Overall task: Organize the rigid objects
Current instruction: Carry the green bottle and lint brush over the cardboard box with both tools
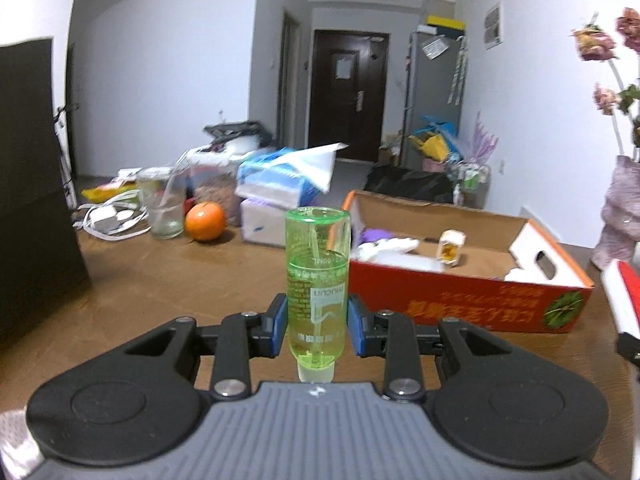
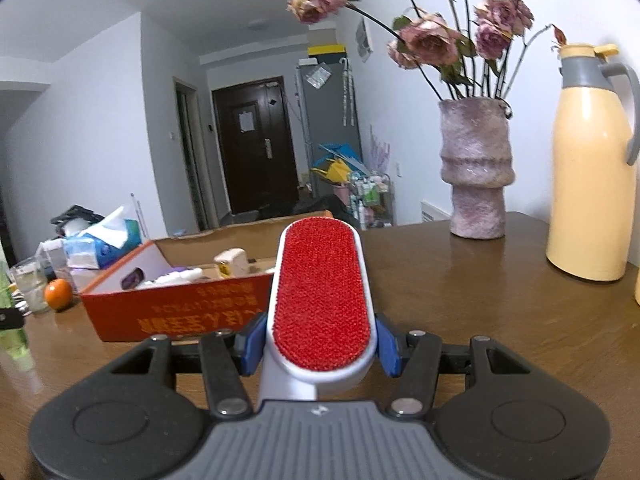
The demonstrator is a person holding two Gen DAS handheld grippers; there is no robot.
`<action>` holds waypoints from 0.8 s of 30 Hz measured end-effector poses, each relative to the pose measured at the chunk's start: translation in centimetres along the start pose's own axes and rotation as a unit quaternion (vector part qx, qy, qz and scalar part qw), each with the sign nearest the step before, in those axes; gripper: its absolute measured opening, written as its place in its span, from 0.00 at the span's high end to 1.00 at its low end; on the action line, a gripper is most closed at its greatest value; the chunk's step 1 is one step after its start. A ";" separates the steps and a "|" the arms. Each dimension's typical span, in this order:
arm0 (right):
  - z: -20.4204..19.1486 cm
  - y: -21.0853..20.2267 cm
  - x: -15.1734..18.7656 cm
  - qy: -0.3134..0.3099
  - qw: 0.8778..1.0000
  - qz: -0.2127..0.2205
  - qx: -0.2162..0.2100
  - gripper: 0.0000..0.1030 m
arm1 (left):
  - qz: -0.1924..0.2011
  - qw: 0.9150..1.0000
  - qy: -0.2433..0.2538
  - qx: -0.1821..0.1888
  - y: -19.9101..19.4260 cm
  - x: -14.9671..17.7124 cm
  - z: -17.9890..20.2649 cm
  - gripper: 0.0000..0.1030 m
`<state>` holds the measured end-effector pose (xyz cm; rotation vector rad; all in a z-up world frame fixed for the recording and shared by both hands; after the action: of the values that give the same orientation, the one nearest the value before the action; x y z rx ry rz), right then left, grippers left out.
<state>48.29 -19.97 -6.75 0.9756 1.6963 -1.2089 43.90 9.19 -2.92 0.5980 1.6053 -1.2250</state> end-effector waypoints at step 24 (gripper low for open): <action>-3.5 5.0 -6.0 0.007 0.998 0.051 -0.046 0.47 | 0.043 0.998 -0.018 0.039 2.6 -5.6 7.6 0.69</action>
<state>54.41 -16.22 -2.18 1.0039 1.6773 -1.0505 51.33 4.23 1.05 0.6837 1.4914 -1.2312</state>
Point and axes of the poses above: each gripper's, at about its wrist camera, not at the fingertips, and y roughly the way its jaws point, z to its right, x to its underside, the point moved 5 cm from there along y, roughly the way its jaws point, and after that the axes turned 6 degrees about -x, right-handed, at the moved point
